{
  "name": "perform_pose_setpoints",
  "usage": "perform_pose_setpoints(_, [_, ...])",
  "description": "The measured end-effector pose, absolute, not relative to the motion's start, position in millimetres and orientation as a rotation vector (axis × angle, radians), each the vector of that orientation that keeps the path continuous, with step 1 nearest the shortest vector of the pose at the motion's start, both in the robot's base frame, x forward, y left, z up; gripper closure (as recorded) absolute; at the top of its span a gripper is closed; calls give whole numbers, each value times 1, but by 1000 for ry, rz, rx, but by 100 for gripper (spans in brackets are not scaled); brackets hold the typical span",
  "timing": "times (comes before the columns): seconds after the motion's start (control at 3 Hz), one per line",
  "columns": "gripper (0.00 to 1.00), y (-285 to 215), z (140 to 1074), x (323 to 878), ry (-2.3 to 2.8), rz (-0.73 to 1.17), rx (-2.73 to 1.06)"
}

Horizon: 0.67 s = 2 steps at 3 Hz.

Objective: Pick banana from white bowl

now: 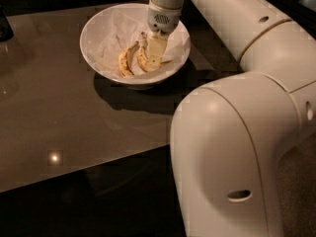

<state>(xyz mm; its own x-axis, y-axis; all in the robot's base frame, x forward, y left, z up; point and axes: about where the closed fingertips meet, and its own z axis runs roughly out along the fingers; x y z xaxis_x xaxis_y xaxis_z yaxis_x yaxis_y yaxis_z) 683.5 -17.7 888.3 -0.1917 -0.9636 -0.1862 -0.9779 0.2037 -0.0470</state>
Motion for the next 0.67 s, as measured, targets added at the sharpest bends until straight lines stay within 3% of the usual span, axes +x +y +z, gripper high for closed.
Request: perform_pose_setpoints(0.67, [43,-15,875,684,2316,134,-1893])
